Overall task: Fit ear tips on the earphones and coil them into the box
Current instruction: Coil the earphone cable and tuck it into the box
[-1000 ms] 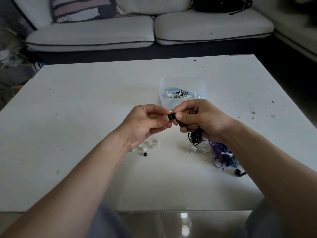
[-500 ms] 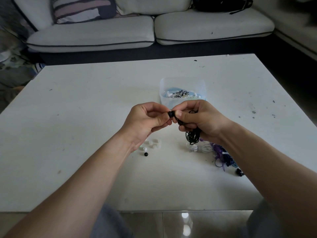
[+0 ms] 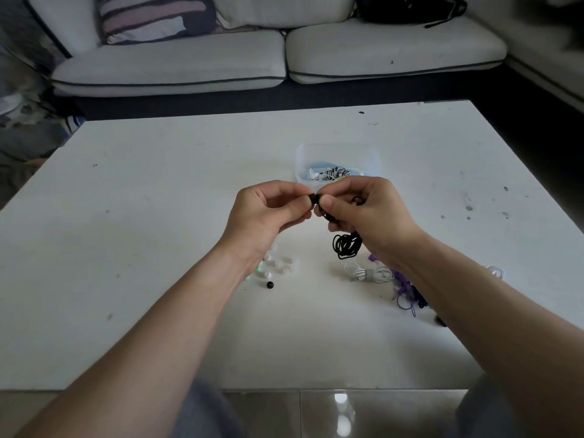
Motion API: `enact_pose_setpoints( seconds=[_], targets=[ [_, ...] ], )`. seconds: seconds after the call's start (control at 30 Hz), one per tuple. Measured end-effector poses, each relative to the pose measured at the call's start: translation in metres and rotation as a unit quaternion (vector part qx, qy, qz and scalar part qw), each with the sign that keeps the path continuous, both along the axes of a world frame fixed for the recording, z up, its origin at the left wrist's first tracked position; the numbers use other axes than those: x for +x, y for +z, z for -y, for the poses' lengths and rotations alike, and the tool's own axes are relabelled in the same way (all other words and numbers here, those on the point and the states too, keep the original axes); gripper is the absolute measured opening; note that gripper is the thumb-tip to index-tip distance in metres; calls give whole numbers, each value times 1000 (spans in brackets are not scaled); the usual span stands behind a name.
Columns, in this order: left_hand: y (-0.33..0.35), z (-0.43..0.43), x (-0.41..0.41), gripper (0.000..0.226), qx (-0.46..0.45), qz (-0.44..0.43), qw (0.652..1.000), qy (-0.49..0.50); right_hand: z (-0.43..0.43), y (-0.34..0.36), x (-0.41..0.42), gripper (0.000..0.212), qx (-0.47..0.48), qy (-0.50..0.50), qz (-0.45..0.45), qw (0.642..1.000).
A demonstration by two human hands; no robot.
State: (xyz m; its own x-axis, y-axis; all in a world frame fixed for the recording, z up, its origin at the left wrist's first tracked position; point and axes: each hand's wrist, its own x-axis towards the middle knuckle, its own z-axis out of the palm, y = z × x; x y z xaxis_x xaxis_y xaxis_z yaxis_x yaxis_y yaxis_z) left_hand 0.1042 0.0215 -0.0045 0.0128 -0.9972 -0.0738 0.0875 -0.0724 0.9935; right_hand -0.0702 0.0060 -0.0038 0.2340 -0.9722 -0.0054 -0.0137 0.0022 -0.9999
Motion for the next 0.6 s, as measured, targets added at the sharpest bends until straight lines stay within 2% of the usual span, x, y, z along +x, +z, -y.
enact_pose_setpoints(
  seconds=[0.17,0.33,0.6],
  targets=[
    [2,-2,-6,12,-46,21,998,29,2,-2,2,5,14,-26,3,1000],
    [-3,-3,-10,17,-82,92,992,37,2,-4,0,4,21,-38,-10,999],
    [-6,-2,-11,20,-89,131,987,13,-1,-6,1,4,37,-40,-23,998]
  ],
)
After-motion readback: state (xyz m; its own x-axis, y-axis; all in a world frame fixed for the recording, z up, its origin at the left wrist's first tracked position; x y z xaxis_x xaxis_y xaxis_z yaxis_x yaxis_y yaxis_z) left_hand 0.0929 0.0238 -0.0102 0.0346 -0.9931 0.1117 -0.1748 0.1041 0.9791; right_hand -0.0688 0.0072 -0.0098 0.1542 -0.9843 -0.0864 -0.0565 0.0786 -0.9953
